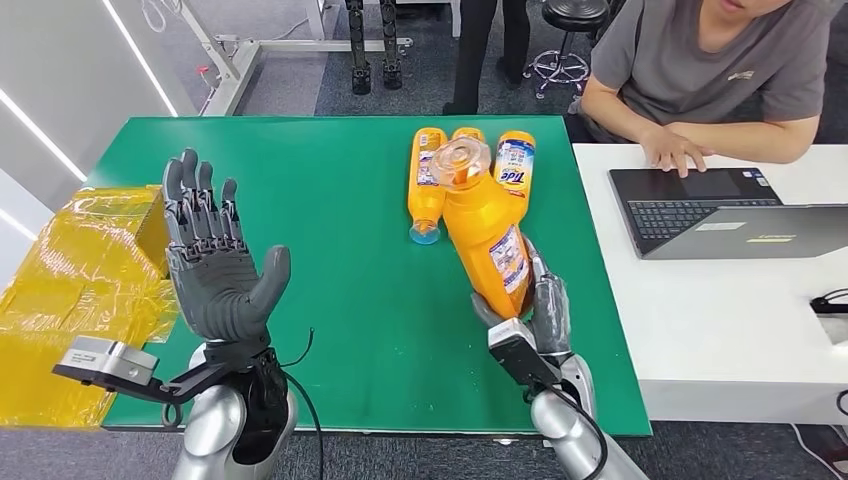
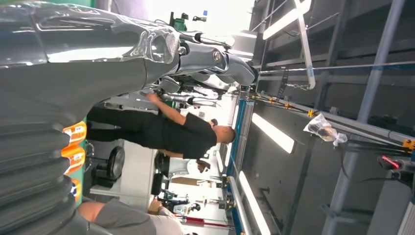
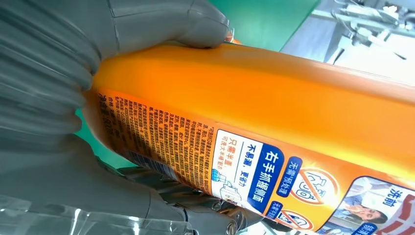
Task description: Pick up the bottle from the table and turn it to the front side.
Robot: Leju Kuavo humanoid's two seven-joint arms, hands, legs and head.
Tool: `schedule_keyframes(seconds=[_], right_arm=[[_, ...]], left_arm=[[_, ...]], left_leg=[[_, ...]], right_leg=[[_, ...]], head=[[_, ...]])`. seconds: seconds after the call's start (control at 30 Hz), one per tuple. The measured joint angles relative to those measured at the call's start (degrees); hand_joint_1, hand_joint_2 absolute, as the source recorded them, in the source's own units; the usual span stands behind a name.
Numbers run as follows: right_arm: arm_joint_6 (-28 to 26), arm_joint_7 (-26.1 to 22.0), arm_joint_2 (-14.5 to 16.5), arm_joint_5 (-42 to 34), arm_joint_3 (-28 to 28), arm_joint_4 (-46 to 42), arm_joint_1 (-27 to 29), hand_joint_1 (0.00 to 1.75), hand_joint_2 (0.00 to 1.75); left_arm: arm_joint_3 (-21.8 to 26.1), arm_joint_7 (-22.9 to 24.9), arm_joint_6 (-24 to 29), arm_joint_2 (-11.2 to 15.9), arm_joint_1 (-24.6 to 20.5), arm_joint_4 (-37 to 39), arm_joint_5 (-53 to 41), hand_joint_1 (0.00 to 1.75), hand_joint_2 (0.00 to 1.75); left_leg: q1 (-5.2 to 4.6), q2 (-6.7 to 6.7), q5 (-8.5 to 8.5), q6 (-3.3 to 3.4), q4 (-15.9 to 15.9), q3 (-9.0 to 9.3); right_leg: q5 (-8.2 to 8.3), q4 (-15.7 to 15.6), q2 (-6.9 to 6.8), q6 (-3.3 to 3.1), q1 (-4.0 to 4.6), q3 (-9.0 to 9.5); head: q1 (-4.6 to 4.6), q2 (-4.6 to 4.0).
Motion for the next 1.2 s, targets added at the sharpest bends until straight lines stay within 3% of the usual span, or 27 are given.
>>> schedule_keyframes(seconds=[0.33, 0.77, 1.0, 1.2], right_arm=[[1.99, -2.96, 4.92, 1.75, -0.11, 0.22, -2.3, 1.75, 1.75], [3.36, -1.97, 7.01, 2.95, 0.96, 1.85, -4.76, 1.75, 1.75], [12.35, 4.91, 7.03, 9.72, 3.64, 1.76, -4.69, 1.75, 1.75], [21.51, 6.72, 7.42, 11.63, 5.77, 2.89, -5.54, 1.75, 1.75]], left_arm=[[0.38, 0.01, -8.19, -3.27, -1.85, 4.99, 3.48, 0.0, 1.75], [0.38, 0.0, -10.43, -4.19, -2.18, 9.39, 3.9, 0.0, 1.75], [0.38, 0.0, -14.95, -4.21, -1.92, 11.36, 3.33, 0.0, 1.75], [1.02, 0.0, -15.36, -4.21, -1.75, 12.12, 3.34, 0.0, 1.75]], left_leg=[[0.01, 0.05, 0.02, -0.02, 0.0, 0.02], [0.0, 0.01, 0.01, -0.01, 0.0, -0.03], [0.01, 0.02, 0.01, -0.01, 0.0, -0.02], [0.01, 0.02, 0.02, -0.01, -0.01, -0.04]], right_leg=[[0.03, 0.03, 0.06, -0.02, 0.0, -0.01], [0.01, 0.01, 0.02, 0.0, 0.0, -0.01], [0.01, 0.02, 0.03, -0.01, 0.0, -0.03], [0.01, 0.02, 0.02, -0.01, 0.01, -0.03]], head=[[-0.01, 0.0], [0.0, 0.0], [0.0, 0.0], [0.0, 0.0]])
